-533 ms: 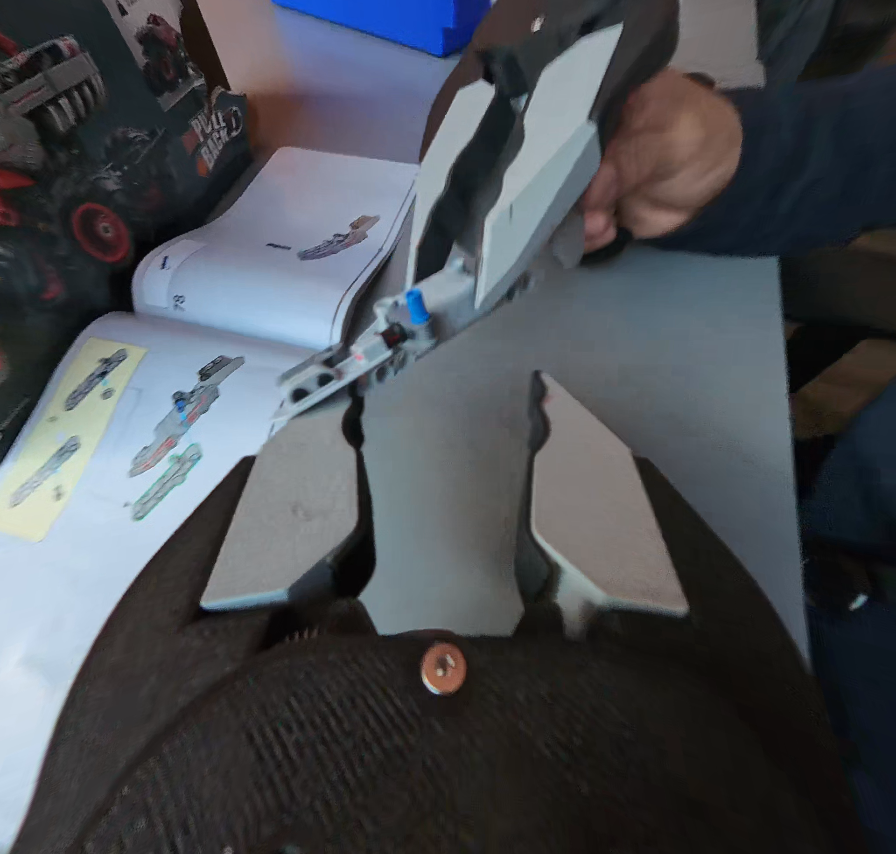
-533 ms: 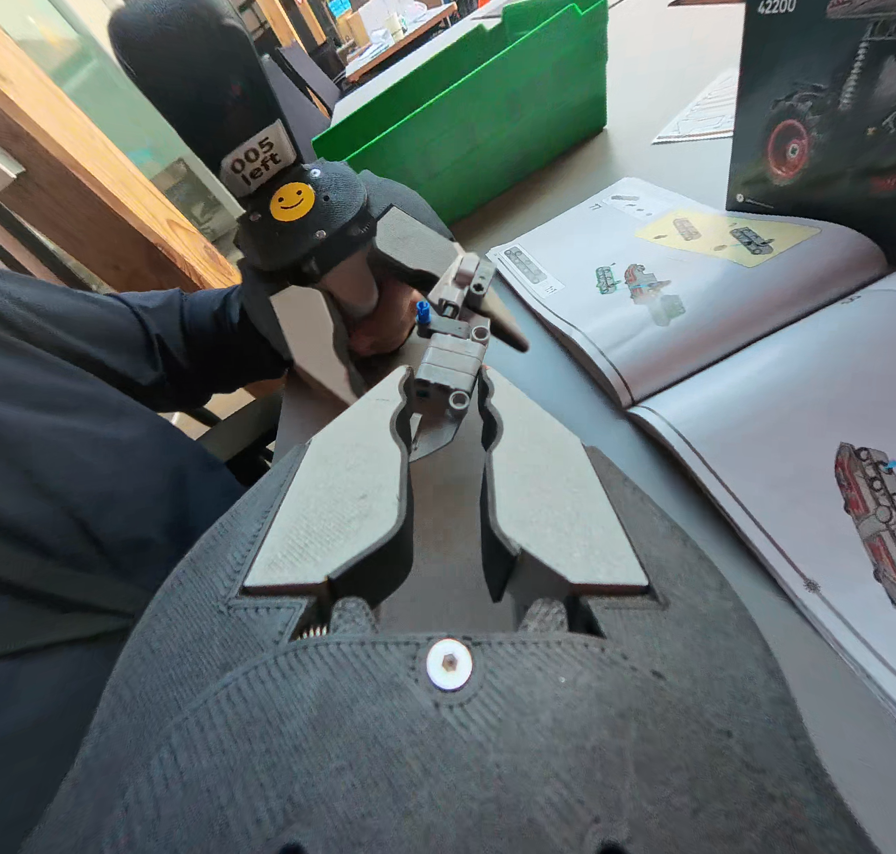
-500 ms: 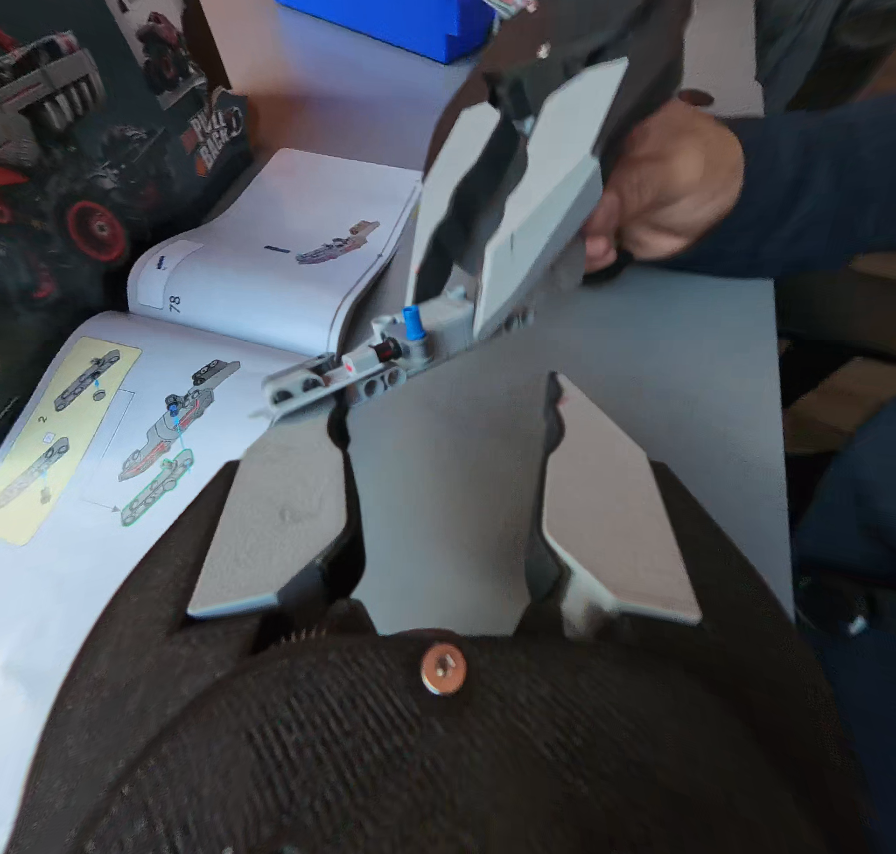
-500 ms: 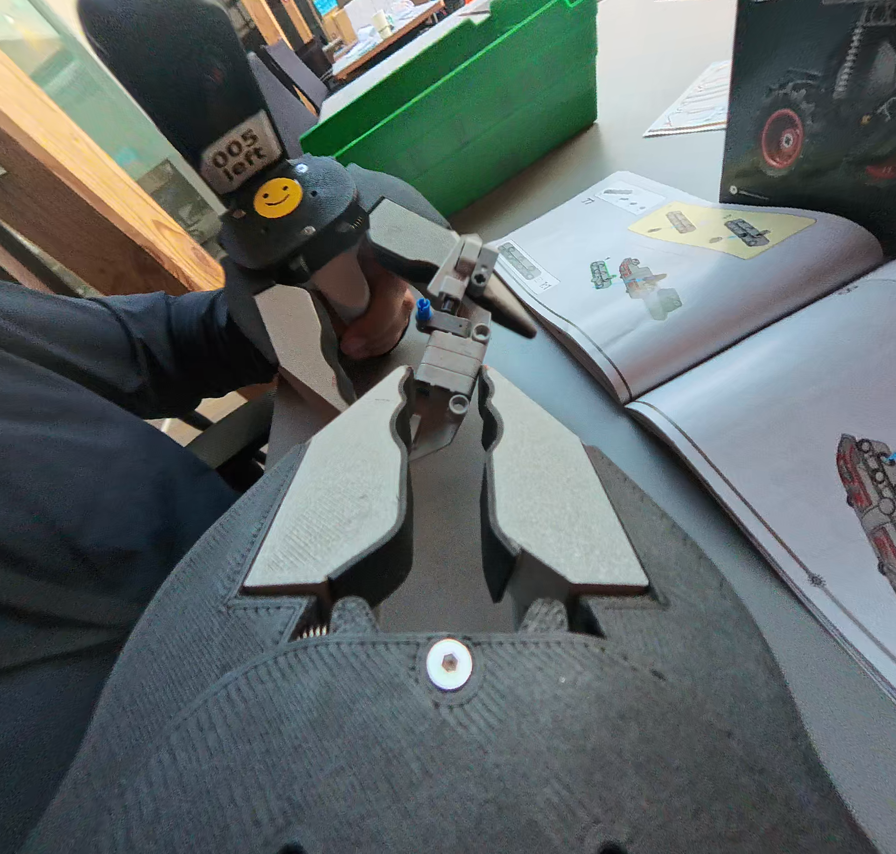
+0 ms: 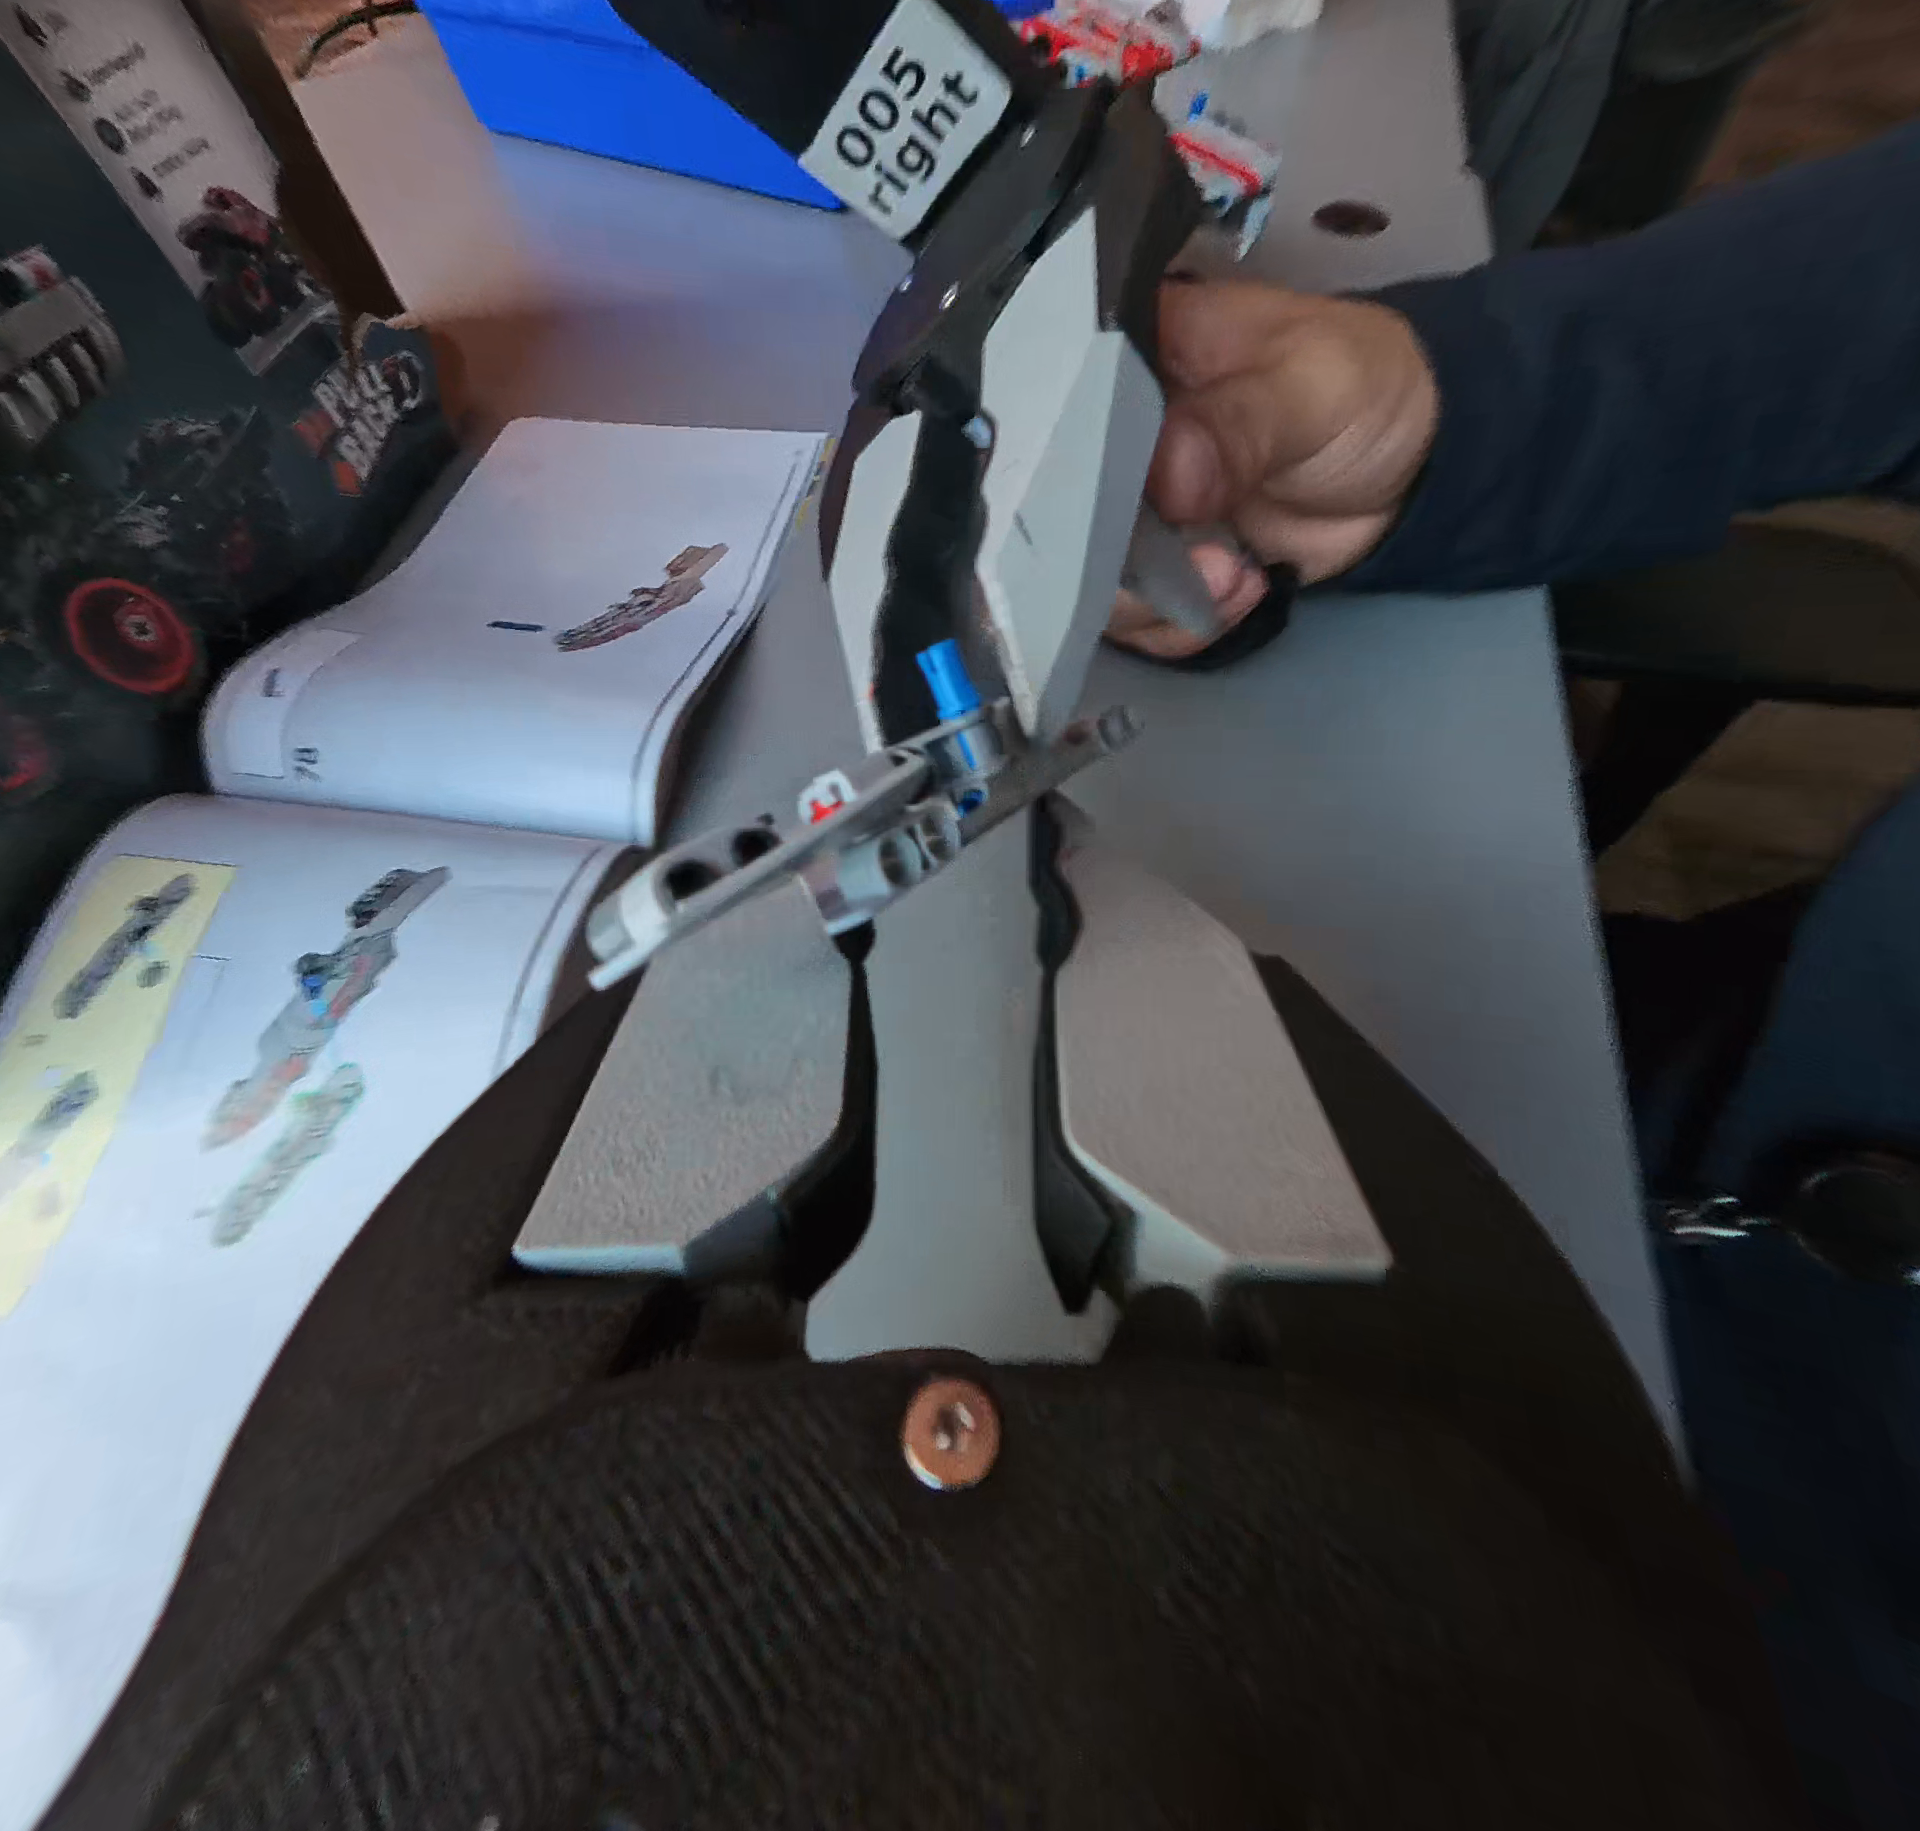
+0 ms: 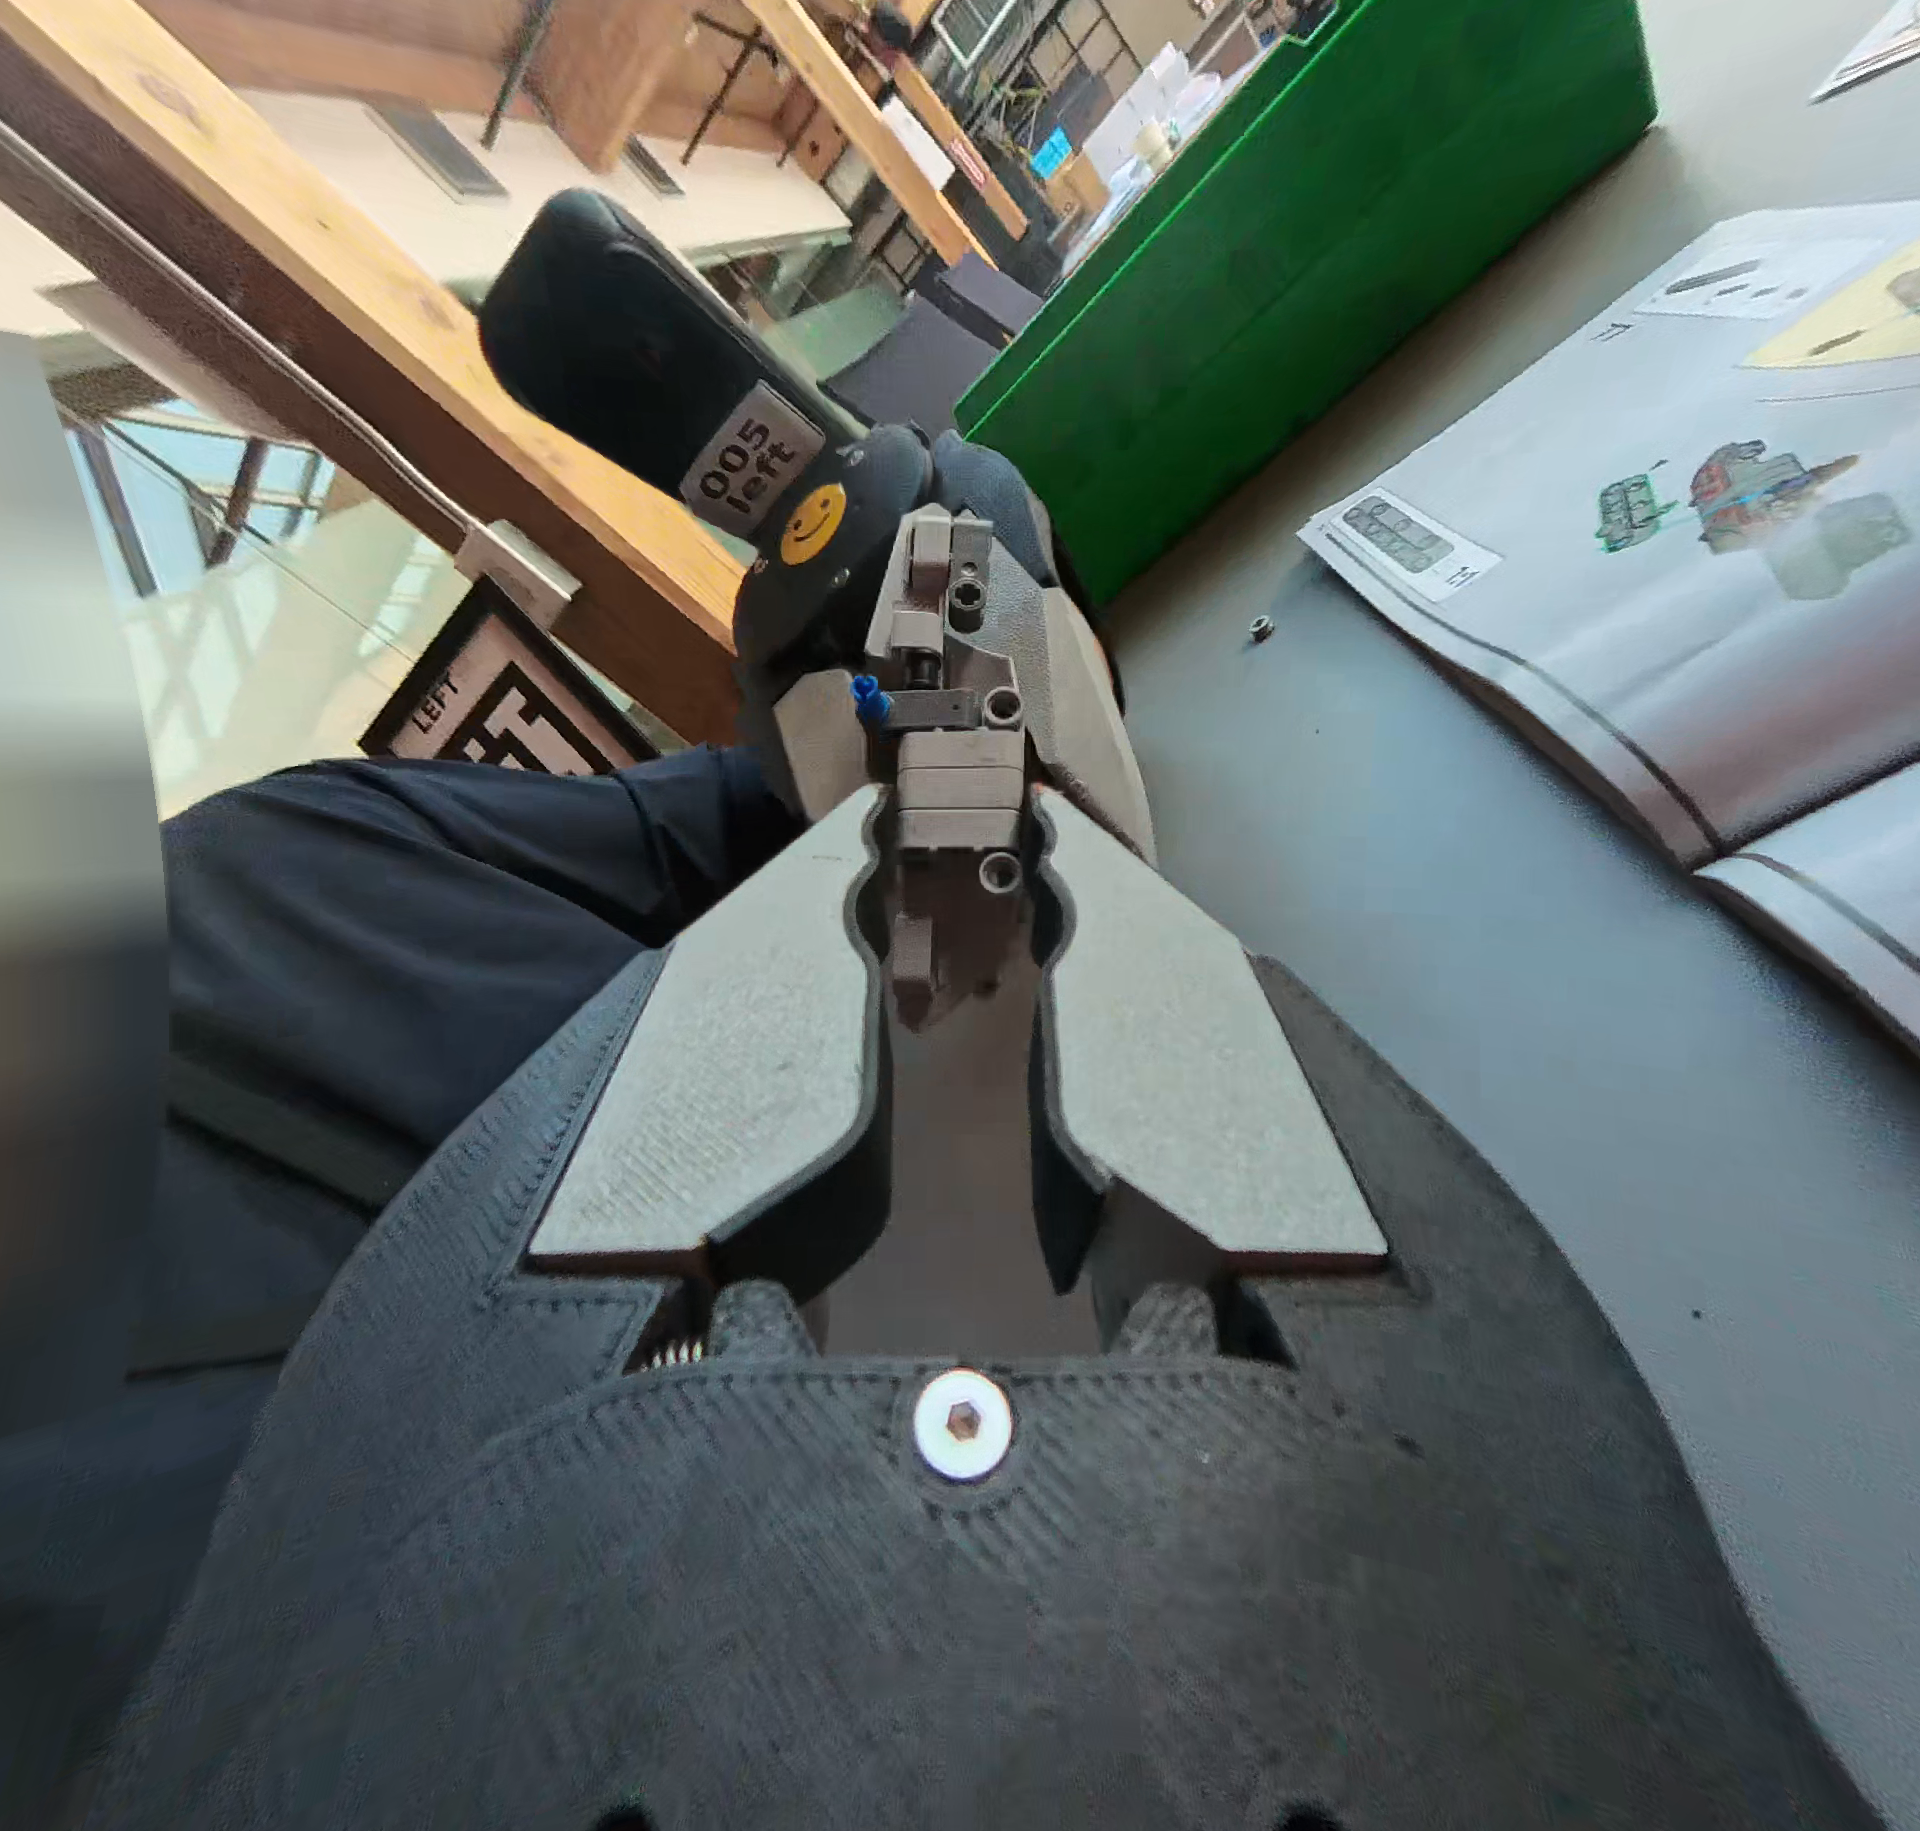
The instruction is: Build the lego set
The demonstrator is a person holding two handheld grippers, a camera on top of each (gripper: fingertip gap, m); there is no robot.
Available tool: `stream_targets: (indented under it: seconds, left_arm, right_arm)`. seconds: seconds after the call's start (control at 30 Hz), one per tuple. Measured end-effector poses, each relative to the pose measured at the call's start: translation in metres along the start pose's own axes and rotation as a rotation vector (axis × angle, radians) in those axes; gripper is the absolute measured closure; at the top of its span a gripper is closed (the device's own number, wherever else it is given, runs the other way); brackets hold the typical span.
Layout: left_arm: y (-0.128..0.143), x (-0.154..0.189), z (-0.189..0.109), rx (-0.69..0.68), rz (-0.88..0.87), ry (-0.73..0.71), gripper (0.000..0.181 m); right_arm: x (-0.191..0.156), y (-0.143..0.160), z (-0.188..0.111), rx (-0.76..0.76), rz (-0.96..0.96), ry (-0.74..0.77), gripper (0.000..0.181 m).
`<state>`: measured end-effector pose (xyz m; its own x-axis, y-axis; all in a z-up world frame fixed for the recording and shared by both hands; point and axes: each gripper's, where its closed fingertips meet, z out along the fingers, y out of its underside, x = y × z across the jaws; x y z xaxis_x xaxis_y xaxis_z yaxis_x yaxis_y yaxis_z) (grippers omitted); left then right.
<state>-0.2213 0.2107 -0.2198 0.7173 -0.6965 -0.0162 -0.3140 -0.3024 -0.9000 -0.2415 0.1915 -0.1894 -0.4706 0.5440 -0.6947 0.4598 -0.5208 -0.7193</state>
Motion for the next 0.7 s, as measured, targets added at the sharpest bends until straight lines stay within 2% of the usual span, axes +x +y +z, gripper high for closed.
stream_targets:
  seconds: [0.03, 0.13, 0.27, 0.37, 0.4, 0.43, 0.53, 0.7]
  left_arm:
    - [-0.002, 0.003, 0.0, 0.015, -0.056, 0.037, 0.147]
    - [-0.013, 0.005, -0.003, 0.09, -0.169, 0.109, 0.14]
    - [-0.018, -0.01, -0.012, 0.157, -0.213, 0.076, 0.139]
    - [-0.028, -0.002, -0.021, 0.246, -0.241, 0.17, 0.14]
    - [-0.031, 0.001, -0.023, 0.27, -0.253, 0.2, 0.146]
    - [-0.032, 0.004, -0.025, 0.282, -0.264, 0.226, 0.152]
    - [-0.034, 0.009, -0.027, 0.302, -0.277, 0.271, 0.153]
    - [-0.03, -0.003, -0.026, 0.285, -0.292, 0.204, 0.154]
  right_arm:
    - [0.001, -0.002, -0.001, 0.014, 0.009, -0.003, 0.161]
    - [0.0, -0.006, -0.005, 0.037, 0.018, -0.026, 0.161]
    - [-0.005, -0.007, -0.008, 0.043, 0.082, -0.099, 0.161]
    - [-0.007, -0.004, -0.008, 0.029, 0.168, -0.163, 0.161]
    - [-0.009, -0.002, -0.007, 0.013, 0.185, -0.178, 0.161]
    - [-0.01, 0.001, -0.005, -0.005, 0.193, -0.191, 0.161]
    - [-0.015, 0.002, -0.002, -0.009, 0.191, -0.22, 0.16]
    - [-0.006, -0.003, -0.005, 0.021, 0.175, -0.157, 0.15]
